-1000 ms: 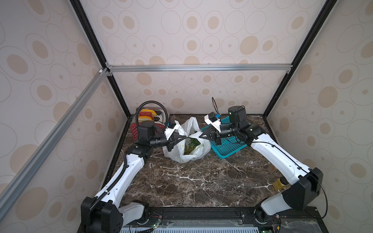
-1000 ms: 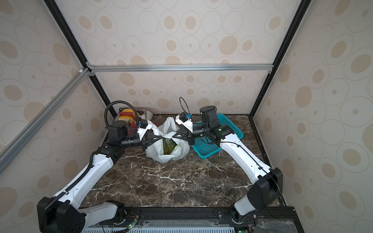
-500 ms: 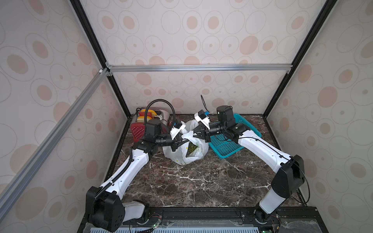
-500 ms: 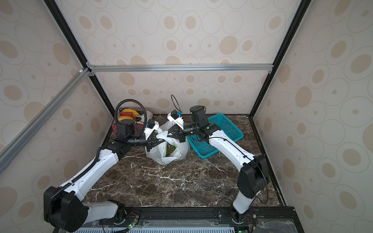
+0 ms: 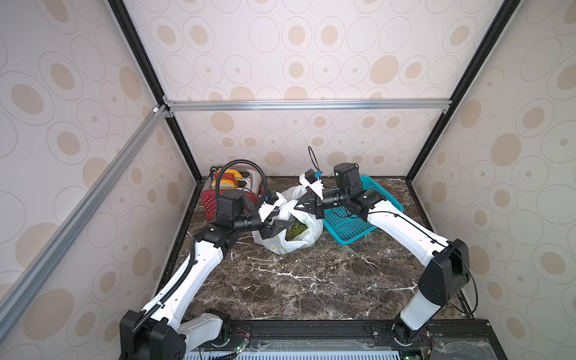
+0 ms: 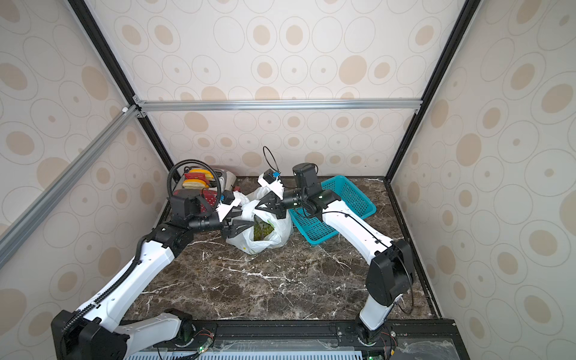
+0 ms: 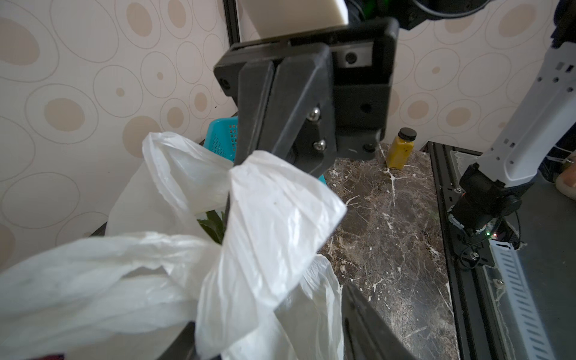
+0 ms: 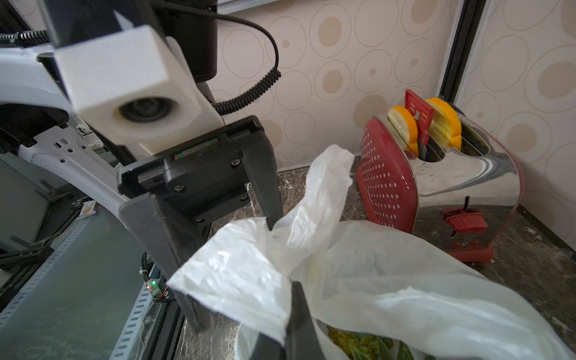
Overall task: Place the pineapple into a plastic bag & tie a knot
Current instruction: Cross the plastic bag at the center of the board.
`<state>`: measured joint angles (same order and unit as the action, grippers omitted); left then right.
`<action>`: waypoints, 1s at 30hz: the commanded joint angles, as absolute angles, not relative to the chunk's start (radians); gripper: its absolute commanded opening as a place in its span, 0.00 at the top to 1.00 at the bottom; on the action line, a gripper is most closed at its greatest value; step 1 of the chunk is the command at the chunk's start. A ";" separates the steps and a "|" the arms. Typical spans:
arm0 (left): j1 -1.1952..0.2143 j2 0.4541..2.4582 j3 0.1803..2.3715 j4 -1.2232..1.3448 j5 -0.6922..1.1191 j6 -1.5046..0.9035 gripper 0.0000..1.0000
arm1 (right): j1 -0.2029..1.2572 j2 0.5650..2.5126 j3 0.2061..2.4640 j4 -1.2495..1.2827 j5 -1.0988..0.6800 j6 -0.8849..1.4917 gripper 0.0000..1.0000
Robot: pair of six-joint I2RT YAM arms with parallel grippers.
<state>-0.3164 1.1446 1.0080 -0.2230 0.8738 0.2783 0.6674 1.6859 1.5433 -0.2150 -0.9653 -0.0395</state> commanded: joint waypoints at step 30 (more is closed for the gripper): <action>-0.323 1.066 0.904 -0.135 0.832 0.339 0.50 | 0.717 1.719 1.561 -0.207 -0.943 -0.014 1.00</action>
<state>-0.3172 1.0954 0.9108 -0.1387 0.7925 0.3290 0.7151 1.6958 1.5421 -0.2073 -0.9764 -0.0013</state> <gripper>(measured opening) 0.484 0.043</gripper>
